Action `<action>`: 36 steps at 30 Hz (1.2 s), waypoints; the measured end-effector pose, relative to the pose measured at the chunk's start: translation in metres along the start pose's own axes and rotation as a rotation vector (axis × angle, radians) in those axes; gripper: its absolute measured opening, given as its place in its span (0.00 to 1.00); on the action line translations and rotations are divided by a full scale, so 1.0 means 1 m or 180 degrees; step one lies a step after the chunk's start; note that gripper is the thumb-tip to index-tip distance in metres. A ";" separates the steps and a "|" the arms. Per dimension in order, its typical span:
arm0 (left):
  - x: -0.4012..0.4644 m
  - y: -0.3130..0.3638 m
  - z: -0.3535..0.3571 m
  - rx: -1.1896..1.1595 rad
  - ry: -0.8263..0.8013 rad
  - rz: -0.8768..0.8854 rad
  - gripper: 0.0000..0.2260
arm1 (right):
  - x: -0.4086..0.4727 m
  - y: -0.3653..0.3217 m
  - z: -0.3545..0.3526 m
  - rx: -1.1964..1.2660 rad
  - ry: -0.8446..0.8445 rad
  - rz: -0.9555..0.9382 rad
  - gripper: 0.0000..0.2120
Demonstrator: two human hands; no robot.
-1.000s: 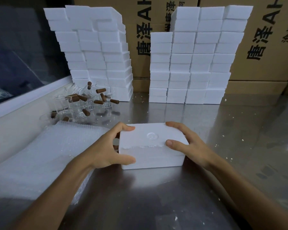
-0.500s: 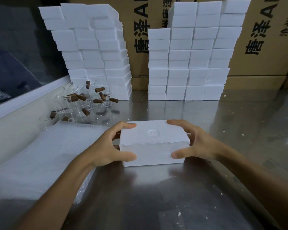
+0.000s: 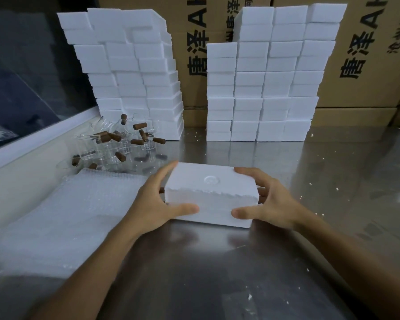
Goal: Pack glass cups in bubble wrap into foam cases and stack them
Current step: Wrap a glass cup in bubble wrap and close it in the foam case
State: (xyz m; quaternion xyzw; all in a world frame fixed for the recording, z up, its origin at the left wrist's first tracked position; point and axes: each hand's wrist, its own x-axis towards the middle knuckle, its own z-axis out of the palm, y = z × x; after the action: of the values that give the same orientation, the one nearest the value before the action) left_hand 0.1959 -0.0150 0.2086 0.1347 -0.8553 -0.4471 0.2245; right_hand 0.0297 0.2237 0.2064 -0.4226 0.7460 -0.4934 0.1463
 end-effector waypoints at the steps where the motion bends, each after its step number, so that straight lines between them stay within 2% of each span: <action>1: -0.001 0.002 0.006 -0.0047 0.0321 -0.0135 0.48 | 0.000 0.000 0.003 0.0126 0.0153 0.0010 0.41; 3: -0.003 0.010 0.023 -0.0751 0.0761 -0.0528 0.48 | 0.002 -0.002 0.007 0.0380 0.0464 0.0041 0.38; 6: -0.003 0.028 0.048 -0.2700 0.0765 -0.1177 0.47 | 0.001 -0.007 0.017 0.0459 0.0660 0.0067 0.37; 7: -0.003 0.033 0.054 -0.3112 0.0721 -0.1320 0.48 | 0.000 -0.010 0.022 0.0402 0.0688 0.0067 0.37; 9: -0.005 0.041 0.061 -0.3458 0.0739 -0.1497 0.49 | -0.006 -0.015 0.035 0.0180 0.0792 0.0050 0.39; 12: -0.005 0.049 0.065 -0.3377 0.0959 -0.1717 0.49 | -0.013 -0.022 0.048 -0.0495 0.0937 0.0074 0.45; 15: 0.002 0.045 0.059 -0.2944 0.1215 -0.1753 0.39 | -0.022 -0.028 0.044 -0.1338 0.0737 -0.0138 0.50; 17: 0.006 0.042 0.051 -0.2824 0.1059 -0.1707 0.38 | -0.027 -0.030 0.036 -0.2120 0.0527 -0.0609 0.53; 19: 0.007 0.043 0.045 -0.2840 0.0641 -0.1695 0.36 | -0.030 -0.032 0.033 -0.2624 0.0572 -0.1152 0.50; 21: 0.007 0.043 0.044 -0.2803 0.0287 -0.1689 0.32 | -0.031 -0.032 0.034 -0.2622 0.0721 -0.1464 0.46; 24: 0.005 0.040 0.041 -0.2616 0.0064 -0.1545 0.33 | -0.032 -0.031 0.038 -0.2458 0.0653 -0.1453 0.45; 29: 0.005 0.040 0.041 -0.2578 -0.0038 -0.1335 0.39 | -0.033 -0.028 0.035 -0.2664 0.0776 -0.1532 0.44; 36: 0.010 0.036 0.047 -0.2666 0.0033 -0.1337 0.33 | -0.030 -0.023 0.034 -0.2950 0.1003 -0.1797 0.40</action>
State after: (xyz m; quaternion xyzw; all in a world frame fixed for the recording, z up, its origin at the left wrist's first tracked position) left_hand 0.1627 0.0346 0.2175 0.2049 -0.5543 -0.7889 0.1683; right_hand 0.0802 0.2229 0.2042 -0.5471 0.7555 -0.1914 -0.3055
